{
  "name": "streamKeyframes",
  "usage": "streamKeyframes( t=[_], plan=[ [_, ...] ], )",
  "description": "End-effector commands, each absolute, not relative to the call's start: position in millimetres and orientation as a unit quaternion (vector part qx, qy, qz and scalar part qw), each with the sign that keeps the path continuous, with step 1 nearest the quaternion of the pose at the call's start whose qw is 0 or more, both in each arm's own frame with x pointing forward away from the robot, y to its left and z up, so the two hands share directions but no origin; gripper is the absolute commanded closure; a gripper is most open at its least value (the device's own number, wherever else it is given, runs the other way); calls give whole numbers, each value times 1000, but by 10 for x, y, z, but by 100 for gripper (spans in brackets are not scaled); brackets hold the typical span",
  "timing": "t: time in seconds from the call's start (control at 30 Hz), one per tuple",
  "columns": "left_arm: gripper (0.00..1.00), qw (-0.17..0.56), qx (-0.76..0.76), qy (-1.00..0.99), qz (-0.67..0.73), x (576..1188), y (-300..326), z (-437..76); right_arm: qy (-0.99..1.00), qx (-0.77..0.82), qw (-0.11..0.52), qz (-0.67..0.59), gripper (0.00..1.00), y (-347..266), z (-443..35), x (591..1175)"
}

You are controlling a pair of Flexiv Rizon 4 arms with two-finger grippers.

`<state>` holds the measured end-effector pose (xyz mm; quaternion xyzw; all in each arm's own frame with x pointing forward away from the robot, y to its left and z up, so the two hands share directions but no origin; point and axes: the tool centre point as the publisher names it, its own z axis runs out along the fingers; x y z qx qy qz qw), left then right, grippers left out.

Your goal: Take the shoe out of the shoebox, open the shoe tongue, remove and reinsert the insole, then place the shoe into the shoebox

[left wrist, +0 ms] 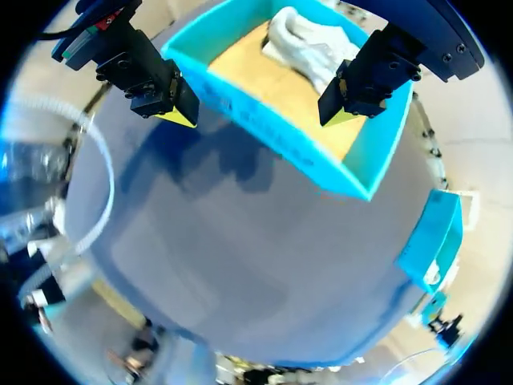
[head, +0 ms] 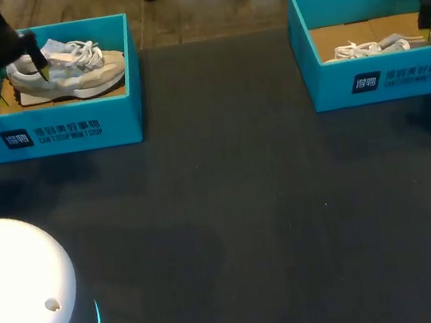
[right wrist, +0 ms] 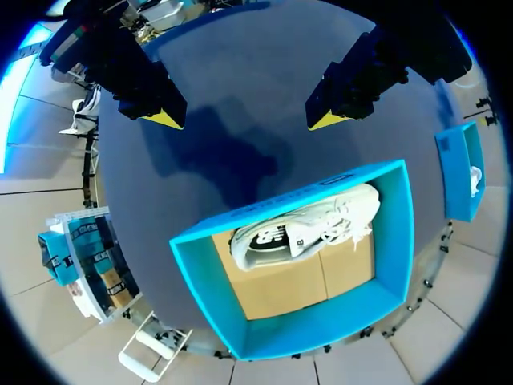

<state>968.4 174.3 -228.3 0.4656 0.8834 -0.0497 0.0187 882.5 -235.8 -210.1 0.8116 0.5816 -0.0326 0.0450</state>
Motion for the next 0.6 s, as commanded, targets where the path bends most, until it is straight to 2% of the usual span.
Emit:
streamKeyframes(
  t=[0.03, 0.4, 0.6],
  plan=[
    [0, -22, 564, 826, -19, 10387, 2044, -2326, 581, 812, 47, -31, 0, -2358, -2106, 8812],
    [0, -22, 564, 826, -19, 10387, 2044, -2326, 581, 812, 47, -31, 0, -2358, -2106, 8812],
    [0, -5, 609, 793, -14, 10955, 2337, -2401, 581, 812, 47, -31, 0, -2358, -2106, 8812]
  ],
)
